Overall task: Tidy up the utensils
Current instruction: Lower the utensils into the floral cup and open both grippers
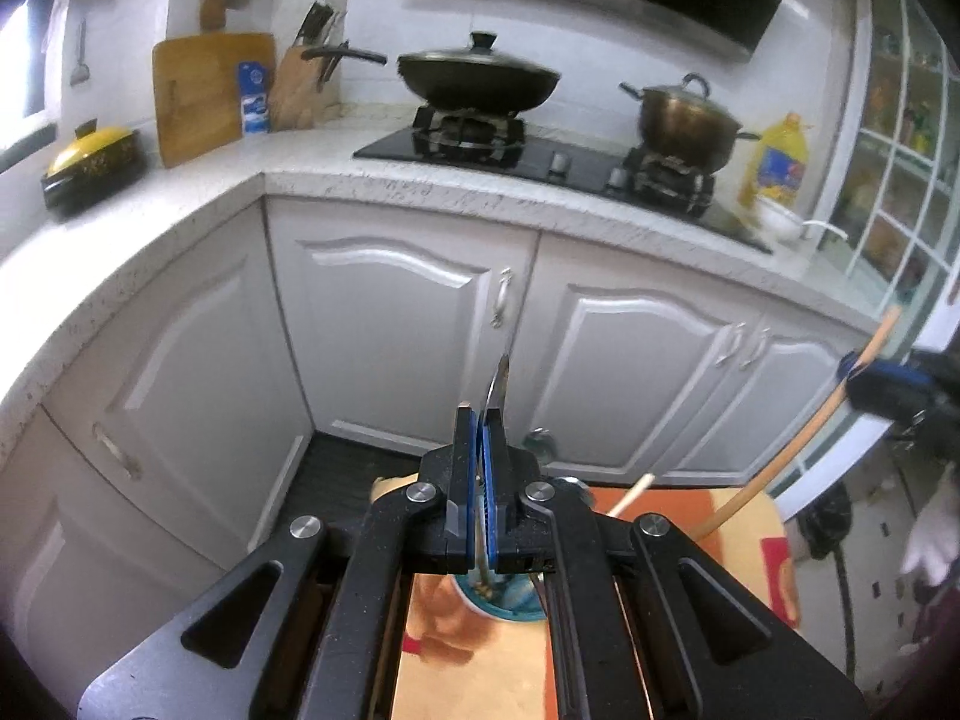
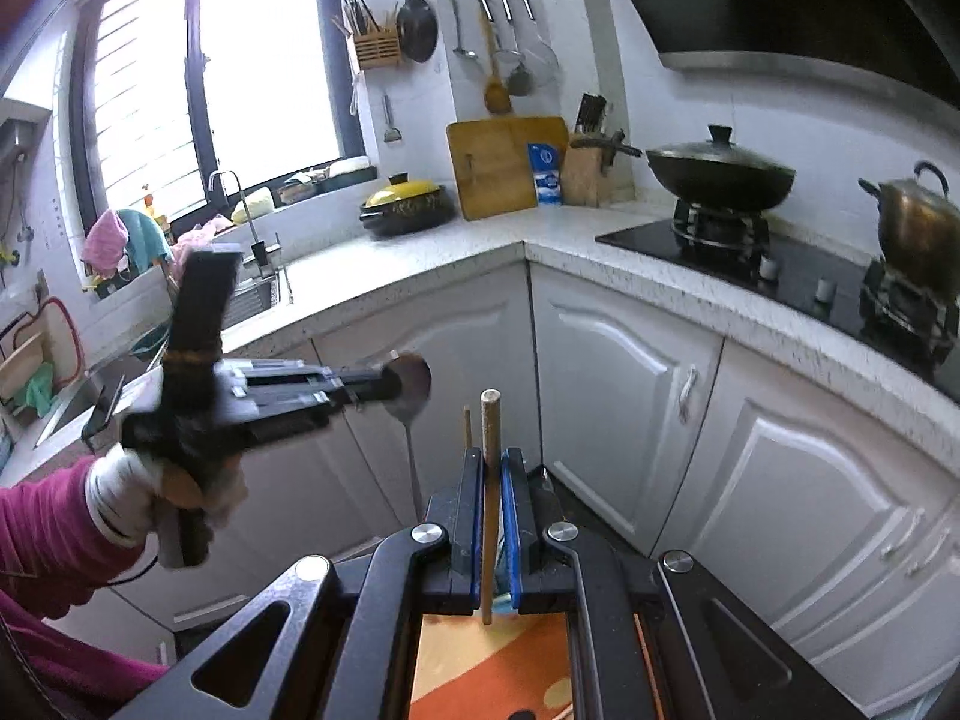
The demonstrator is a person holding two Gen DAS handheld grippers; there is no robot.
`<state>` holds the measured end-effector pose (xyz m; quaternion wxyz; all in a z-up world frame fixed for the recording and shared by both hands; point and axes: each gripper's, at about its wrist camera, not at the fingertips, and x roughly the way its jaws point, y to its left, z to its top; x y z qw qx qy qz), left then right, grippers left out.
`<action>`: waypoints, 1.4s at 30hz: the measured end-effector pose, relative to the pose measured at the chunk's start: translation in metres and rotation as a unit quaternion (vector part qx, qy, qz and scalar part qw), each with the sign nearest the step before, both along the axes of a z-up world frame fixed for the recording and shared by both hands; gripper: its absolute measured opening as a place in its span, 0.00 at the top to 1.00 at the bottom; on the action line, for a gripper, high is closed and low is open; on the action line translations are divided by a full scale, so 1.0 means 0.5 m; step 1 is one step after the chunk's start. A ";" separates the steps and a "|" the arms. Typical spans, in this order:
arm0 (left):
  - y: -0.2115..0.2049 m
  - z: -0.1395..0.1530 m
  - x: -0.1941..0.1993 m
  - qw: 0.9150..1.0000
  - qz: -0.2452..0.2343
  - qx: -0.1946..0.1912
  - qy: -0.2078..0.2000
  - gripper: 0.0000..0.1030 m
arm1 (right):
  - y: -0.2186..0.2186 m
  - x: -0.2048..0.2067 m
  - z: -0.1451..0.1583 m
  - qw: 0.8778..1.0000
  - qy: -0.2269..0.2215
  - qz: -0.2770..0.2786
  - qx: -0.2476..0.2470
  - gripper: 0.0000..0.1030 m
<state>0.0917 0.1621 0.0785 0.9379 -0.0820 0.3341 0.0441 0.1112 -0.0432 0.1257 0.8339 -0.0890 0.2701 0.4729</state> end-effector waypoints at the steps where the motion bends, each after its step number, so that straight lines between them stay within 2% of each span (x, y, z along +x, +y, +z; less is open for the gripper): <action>1: 0.002 -0.012 0.006 1.000 0.005 0.004 0.003 1.00 | 0.008 0.005 -0.003 1.000 0.002 0.000 0.000 0.95; 6: 0.008 -0.056 0.034 0.999 0.024 0.021 0.012 1.00 | 0.042 0.034 -0.042 1.000 0.014 -0.008 -0.001 0.95; 9: 0.005 -0.076 0.045 0.998 0.037 0.042 0.007 1.00 | 0.058 0.048 -0.081 0.999 0.028 -0.014 -0.006 0.95; 15: -0.007 -0.128 0.060 0.997 0.045 0.056 0.011 1.00 | 0.077 0.076 -0.171 0.997 0.062 -0.028 -0.021 0.95; 22: -0.020 -0.181 0.070 0.998 0.031 0.043 0.041 1.00 | 0.067 0.110 -0.259 0.993 0.110 -0.042 -0.032 0.95; 25: -0.024 -0.189 0.070 0.998 0.028 0.037 0.047 1.00 | 0.053 0.125 -0.267 0.990 0.127 -0.054 -0.018 0.95; 29: -0.029 -0.189 0.068 0.998 0.023 0.027 0.053 1.00 | 0.045 0.137 -0.275 0.988 0.134 -0.074 -0.024 0.95; 31: -0.029 -0.190 0.066 0.998 0.021 0.020 0.057 1.00 | 0.041 0.134 -0.273 0.988 0.131 -0.075 -0.021 0.90; 32: -0.028 -0.190 0.066 0.998 0.020 0.013 0.060 1.00 | 0.039 0.133 -0.272 0.988 0.133 -0.075 -0.018 0.80; 33: -0.026 -0.190 0.065 0.998 0.021 0.005 0.062 0.99 | 0.038 0.134 -0.272 0.988 0.135 -0.076 -0.017 0.63; 34: -0.023 -0.189 0.065 0.998 0.023 -0.004 0.063 0.99 | 0.036 0.132 -0.270 0.988 0.136 -0.076 -0.014 0.59; 38: -0.016 -0.182 0.061 0.997 0.028 -0.018 0.062 0.97 | 0.032 0.124 -0.269 0.988 0.136 -0.071 -0.019 0.59; 42: -0.014 -0.172 0.050 0.997 0.025 -0.040 0.061 0.70 | 0.017 0.118 -0.267 0.986 0.149 -0.075 -0.007 0.59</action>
